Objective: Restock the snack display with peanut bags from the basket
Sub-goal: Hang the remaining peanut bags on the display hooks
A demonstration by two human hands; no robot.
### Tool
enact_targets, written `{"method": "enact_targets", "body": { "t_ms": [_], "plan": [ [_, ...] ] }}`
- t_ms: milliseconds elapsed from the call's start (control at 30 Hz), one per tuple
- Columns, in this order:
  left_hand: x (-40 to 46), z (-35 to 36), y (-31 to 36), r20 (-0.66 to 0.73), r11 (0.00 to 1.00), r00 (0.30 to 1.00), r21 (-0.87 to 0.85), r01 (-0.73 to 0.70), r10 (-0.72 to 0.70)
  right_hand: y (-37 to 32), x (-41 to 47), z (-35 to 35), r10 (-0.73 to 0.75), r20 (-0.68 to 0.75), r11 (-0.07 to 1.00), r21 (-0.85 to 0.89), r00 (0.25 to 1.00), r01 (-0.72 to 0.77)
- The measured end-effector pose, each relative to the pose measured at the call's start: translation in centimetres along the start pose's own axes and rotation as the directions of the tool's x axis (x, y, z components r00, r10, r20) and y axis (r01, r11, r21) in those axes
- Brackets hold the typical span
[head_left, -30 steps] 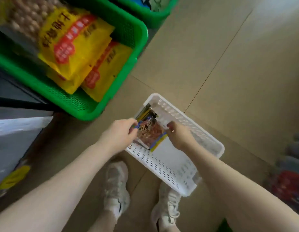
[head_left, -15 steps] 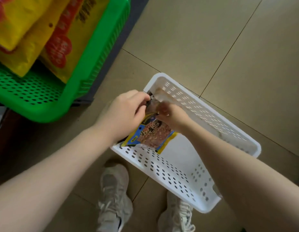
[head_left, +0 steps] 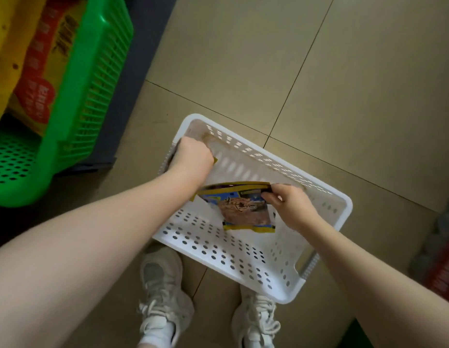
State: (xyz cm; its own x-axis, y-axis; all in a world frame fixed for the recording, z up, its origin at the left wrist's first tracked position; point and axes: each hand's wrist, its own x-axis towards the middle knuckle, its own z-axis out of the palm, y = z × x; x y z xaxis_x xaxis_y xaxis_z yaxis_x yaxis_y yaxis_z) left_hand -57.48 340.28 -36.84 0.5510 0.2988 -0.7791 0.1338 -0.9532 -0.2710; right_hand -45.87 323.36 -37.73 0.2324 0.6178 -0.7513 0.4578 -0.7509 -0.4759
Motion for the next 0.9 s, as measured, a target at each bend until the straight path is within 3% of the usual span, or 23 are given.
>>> {"method": "enact_targets", "body": {
  "t_ms": [133,300,400,467,533,600,767,900],
  "plan": [
    [-1.9,0.5,0.7,0.122,0.999,0.992,0.004,-0.038,0.037,0.2,-0.1,1.3,0.021,-0.040,0.994,0.110,0.999,-0.017],
    [-5.9,2.1,2.9,0.202,0.969,0.972,-0.237,-0.072,0.122,-1.4,-0.3,2.8,-0.043,0.005,0.980,0.197,0.999,0.041],
    [-8.6,2.8,2.4,0.172,0.953,0.982,-0.303,-0.022,0.077,-1.6,-1.7,2.4,0.016,0.022,0.968,0.250,1.000,-0.021],
    [-11.0,2.5,1.7,0.015,0.932,0.999,-0.361,-0.040,0.048,-2.3,-3.6,1.3,0.042,-0.032,0.968,0.250,0.999,-0.033],
    [-13.7,1.4,0.9,-0.174,0.916,0.984,-0.390,-0.098,0.031,-3.8,-5.9,-0.5,-0.001,-0.109,0.991,0.130,0.994,0.015],
    [-16.8,0.1,-0.3,-0.279,0.880,0.960,-0.460,-0.117,-0.018,-6.3,-8.6,-2.9,-0.098,-0.172,0.995,-0.034,0.980,0.093],
    [-26.5,-6.0,-3.5,-0.279,0.845,0.951,-0.534,-0.037,-0.135,-15.5,-16.2,-10.9,-0.374,-0.220,0.881,-0.389,0.901,0.270],
    [-36.0,-11.7,-7.0,-0.350,0.846,0.917,-0.532,-0.024,-0.194,-24.7,-23.3,-18.6,-0.435,-0.189,0.814,-0.501,0.880,0.295]
  ]
}}
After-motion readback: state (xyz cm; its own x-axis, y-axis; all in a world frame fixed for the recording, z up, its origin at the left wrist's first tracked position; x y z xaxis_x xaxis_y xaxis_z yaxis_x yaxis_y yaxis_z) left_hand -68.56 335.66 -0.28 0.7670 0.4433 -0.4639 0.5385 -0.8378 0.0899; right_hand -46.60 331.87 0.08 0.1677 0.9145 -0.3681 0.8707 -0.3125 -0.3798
